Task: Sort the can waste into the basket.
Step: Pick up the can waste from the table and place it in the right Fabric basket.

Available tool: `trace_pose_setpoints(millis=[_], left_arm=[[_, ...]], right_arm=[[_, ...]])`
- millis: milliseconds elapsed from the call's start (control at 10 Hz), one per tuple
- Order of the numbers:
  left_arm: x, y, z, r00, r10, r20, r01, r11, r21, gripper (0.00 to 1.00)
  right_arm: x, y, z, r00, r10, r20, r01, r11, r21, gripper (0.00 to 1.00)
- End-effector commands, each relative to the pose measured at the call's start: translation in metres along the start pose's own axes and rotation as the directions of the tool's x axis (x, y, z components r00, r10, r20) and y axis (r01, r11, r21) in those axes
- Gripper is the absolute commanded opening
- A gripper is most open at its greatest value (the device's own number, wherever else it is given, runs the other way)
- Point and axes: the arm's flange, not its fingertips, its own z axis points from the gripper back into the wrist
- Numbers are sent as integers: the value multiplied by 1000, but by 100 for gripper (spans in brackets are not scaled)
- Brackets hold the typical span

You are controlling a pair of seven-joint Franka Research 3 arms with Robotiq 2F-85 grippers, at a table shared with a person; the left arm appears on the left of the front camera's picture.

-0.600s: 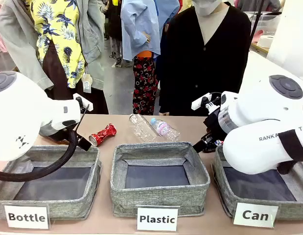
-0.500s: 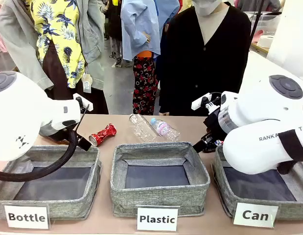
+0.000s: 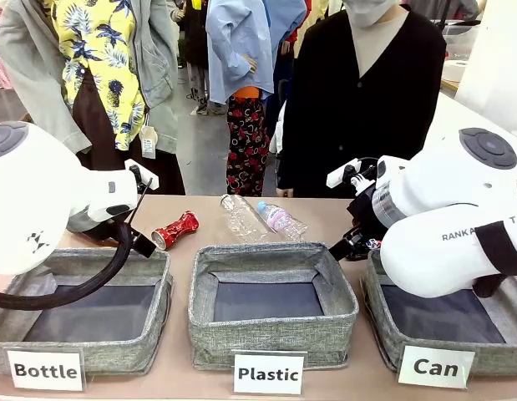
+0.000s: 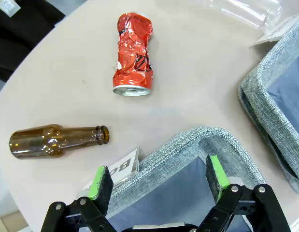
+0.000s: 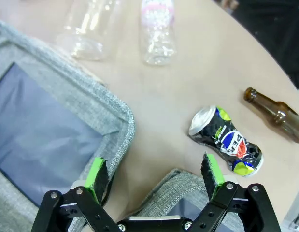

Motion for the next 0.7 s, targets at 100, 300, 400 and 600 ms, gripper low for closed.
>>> trace_pose_setpoints(millis=[100,300,400,600], left_arm=[[0,0,0,1000,0,0,0,1000,0,100],[0,0,0,1000,0,0,0,1000,0,100],[0,0,0,1000,0,0,0,1000,0,100],[0,0,0,1000,0,0,0,1000,0,100]], right_arm=[[0,0,0,1000,-1,0,1,1000,0,100],[0,0,0,1000,-1,0,1,1000,0,100],[0,0,0,1000,-1,0,1,1000,0,100],[0,0,0,1000,-1,0,1,1000,0,100]])
